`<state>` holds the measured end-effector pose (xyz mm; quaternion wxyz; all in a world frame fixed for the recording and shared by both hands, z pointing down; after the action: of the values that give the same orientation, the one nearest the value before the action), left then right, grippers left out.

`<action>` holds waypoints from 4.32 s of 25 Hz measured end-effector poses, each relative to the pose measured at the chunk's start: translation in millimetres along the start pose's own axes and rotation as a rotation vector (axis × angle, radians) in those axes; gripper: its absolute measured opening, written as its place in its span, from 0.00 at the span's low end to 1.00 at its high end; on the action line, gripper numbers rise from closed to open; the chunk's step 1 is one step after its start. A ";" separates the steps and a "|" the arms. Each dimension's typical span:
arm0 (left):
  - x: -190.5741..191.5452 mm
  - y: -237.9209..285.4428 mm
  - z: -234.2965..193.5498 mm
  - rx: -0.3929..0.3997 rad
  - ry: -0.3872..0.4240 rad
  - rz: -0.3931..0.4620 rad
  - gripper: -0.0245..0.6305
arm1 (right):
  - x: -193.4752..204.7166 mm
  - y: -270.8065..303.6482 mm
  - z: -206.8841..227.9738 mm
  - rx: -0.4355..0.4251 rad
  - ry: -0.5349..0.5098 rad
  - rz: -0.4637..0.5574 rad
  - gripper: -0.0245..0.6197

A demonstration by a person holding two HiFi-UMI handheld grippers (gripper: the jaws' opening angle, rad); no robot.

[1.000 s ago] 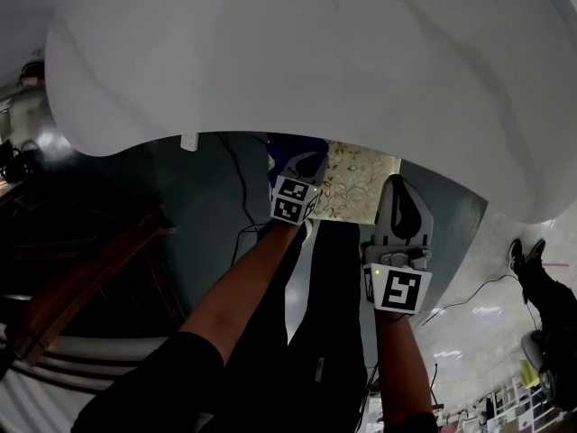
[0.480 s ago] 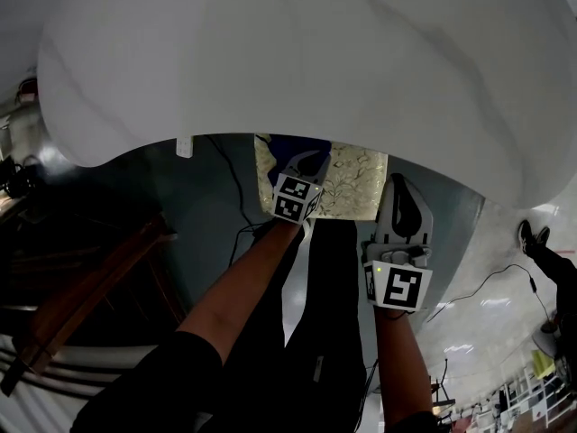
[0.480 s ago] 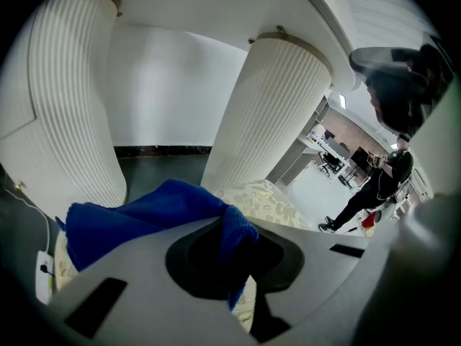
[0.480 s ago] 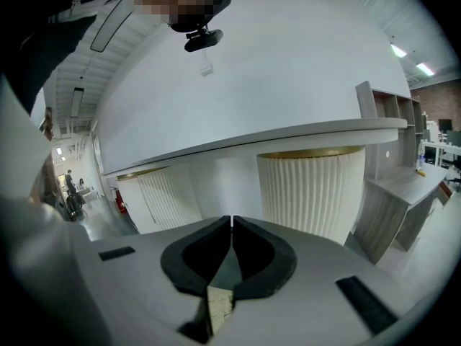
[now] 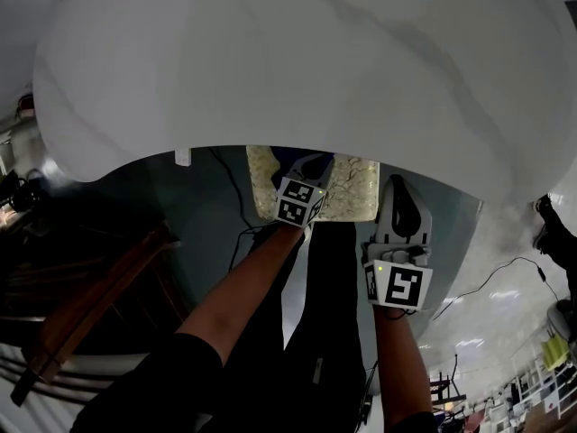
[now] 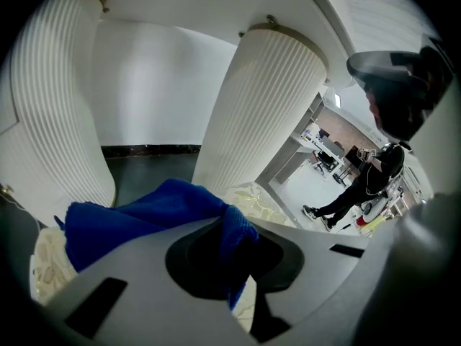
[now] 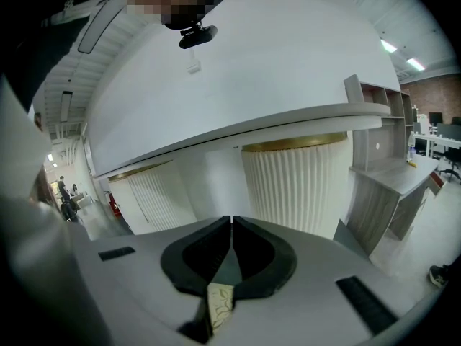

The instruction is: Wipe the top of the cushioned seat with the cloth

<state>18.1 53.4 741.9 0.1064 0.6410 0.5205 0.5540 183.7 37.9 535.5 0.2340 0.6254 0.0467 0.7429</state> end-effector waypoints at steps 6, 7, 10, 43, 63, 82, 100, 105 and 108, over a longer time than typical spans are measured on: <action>-1.3 3.3 5.2 0.037 0.031 -0.012 0.09 | 4.1 -1.4 4.6 0.016 0.021 -0.008 0.10; -0.6 4.1 5.7 0.039 0.037 -0.013 0.09 | 5.1 -1.5 6.1 0.018 0.034 -0.008 0.10; 0.4 5.2 9.0 0.032 0.061 -0.014 0.09 | 6.0 -2.7 11.7 0.026 0.051 -0.009 0.10; -8.3 52.2 77.8 0.181 0.215 -0.117 0.09 | 19.6 -20.3 36.6 0.088 0.072 -0.011 0.10; -66.9 -108.4 35.7 0.143 0.114 0.222 0.09 | -31.7 -0.1 -42.8 -0.102 -0.142 -0.015 0.10; -0.1 -296.9 -63.9 -0.217 -0.084 0.304 0.09 | -48.0 -4.1 -232.7 -0.402 -0.260 -0.053 0.10; 84.8 -237.1 -68.5 -0.170 -0.220 0.222 0.09 | -12.3 -8.6 -266.5 -0.427 -0.272 -0.096 0.10; 88.7 -213.6 -60.5 -0.119 -0.186 0.178 0.09 | -7.1 -13.4 -259.9 -0.428 -0.278 -0.111 0.10; 94.6 -205.0 -55.1 -0.100 -0.182 0.149 0.09 | -7.9 -14.0 -252.4 -0.399 -0.260 -0.099 0.10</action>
<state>-154.5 192.7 672.5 0.1437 0.7195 0.4311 0.5251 -51.4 103.5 469.4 0.3932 0.6541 -0.1008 0.6382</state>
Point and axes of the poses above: the fingertips, and each gripper's own axes: y forward along the fingers, z to its right, x out of its underside, the point moved 6 cm from there along -y, backward along the fingers, and after that the axes turned 5 degrees about z, right-handed, at the moved point
